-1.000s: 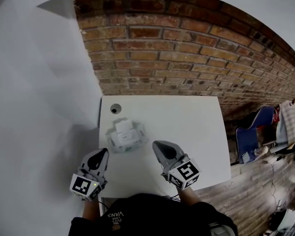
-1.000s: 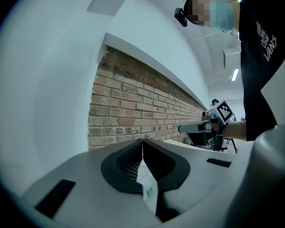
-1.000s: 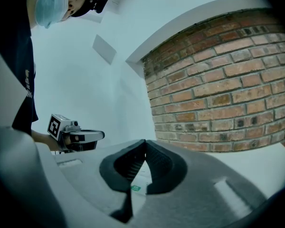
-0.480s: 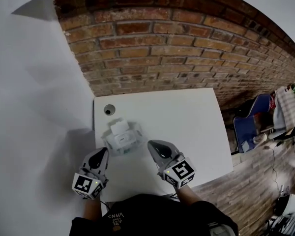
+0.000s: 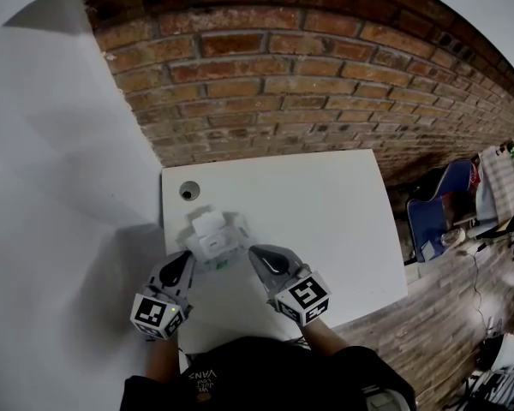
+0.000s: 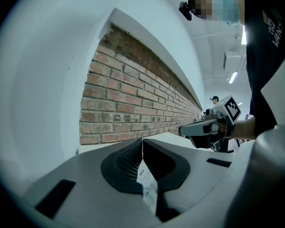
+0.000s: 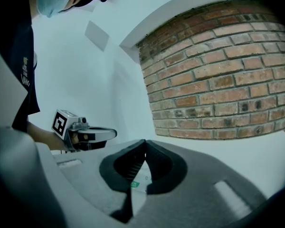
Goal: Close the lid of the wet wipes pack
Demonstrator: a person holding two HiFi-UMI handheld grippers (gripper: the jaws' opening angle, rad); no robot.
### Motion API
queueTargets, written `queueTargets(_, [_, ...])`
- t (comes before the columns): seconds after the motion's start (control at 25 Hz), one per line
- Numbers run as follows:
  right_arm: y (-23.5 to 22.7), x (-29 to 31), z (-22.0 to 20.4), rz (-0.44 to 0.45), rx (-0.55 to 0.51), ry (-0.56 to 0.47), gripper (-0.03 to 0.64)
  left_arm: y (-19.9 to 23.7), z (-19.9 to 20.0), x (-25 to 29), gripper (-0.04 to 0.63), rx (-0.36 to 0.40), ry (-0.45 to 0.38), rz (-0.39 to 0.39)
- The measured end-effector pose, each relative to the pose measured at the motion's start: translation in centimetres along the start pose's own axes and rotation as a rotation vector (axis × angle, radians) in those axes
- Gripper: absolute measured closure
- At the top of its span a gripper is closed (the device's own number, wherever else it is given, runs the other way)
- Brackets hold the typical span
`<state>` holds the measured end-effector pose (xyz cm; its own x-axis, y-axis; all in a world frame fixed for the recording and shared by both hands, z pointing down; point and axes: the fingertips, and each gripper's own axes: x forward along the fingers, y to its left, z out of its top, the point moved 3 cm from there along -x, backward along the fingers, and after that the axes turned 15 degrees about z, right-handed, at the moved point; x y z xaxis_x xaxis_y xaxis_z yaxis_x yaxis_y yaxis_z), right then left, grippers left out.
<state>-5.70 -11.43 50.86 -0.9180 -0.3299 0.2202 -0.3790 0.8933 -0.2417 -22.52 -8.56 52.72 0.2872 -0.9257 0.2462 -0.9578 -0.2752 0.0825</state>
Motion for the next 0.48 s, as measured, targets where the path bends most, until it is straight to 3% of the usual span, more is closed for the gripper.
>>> queueTargets(0.36, [-0.1, 2.7, -2.4, 0.045, 0.025, 0.08, 0.62, 2.2, -0.8, 2.3, 0.597, 0.002, 0.034, 0.01])
queueTargets(0.48, [-0.3, 3.1, -3.0, 0.049, 0.036, 0.096, 0.62, 3.6, -1.6, 3.5, 0.597, -0.039, 0.091, 0.022])
